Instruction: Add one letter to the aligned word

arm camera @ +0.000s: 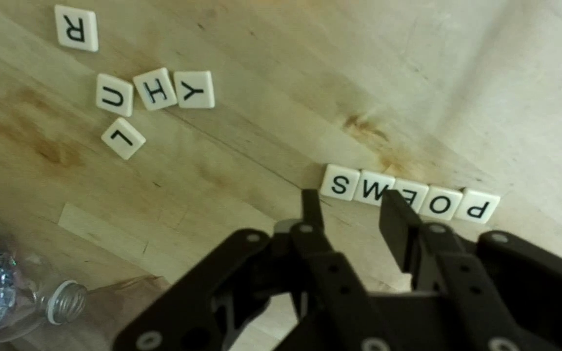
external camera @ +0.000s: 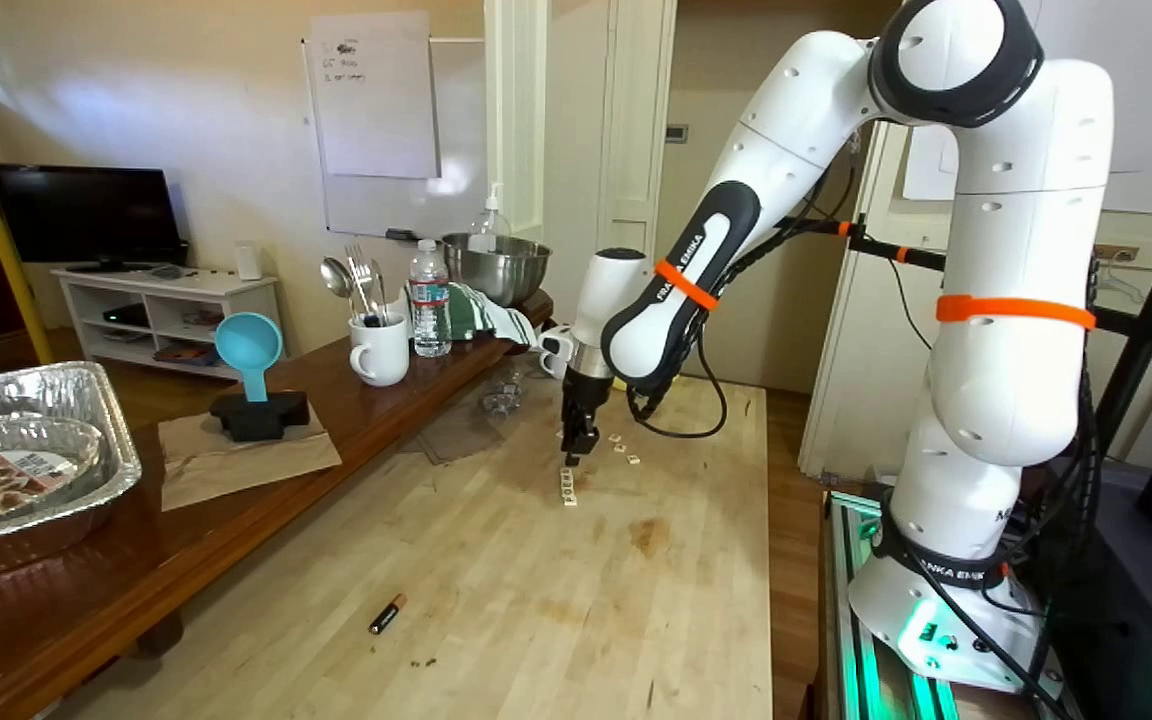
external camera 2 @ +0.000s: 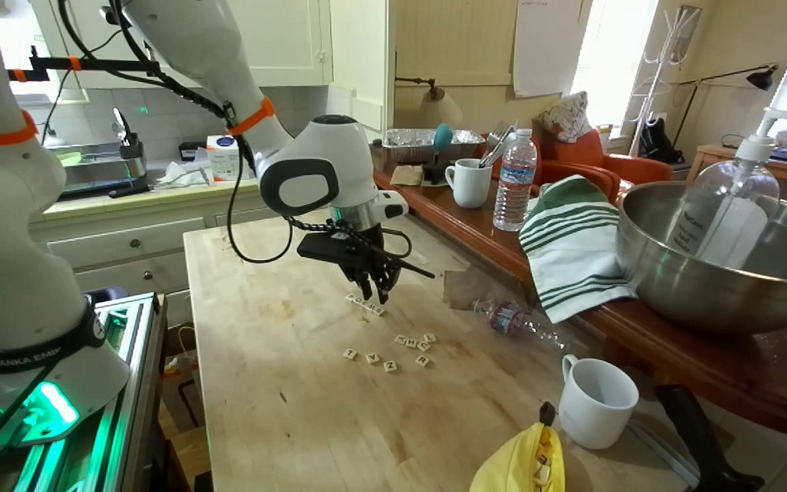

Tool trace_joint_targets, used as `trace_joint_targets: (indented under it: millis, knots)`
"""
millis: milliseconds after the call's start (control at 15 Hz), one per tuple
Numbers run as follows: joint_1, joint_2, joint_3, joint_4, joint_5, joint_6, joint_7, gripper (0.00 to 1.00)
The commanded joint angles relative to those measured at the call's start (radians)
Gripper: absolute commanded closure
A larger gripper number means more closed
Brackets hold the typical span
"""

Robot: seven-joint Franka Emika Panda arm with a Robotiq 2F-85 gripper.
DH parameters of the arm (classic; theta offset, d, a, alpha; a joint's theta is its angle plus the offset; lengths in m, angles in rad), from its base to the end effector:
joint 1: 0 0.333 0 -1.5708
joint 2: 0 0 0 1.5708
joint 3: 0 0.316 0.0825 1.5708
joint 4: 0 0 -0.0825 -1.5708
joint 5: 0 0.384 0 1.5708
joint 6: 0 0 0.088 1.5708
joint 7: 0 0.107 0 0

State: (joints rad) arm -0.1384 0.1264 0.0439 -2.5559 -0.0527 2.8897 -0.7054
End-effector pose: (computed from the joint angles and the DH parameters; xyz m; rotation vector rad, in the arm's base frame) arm 0.4722 -0.0413 0.2419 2.8722 0.9832 0.2836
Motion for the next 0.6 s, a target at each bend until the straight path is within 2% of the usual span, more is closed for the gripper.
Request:
trace_joint_targets:
  millis: [0, 267, 533]
  knots:
    - [0.036, -0.054, -0.031, -0.030, -0.038, -0.061, 0.137, 0.31]
    - [0.048, -0.081, -0.028, -0.036, -0.031, -0.112, 0.242, 0.02]
    - [0.063, -0.111, -0.029, -0.036, -0.034, -0.168, 0.327, 0.00]
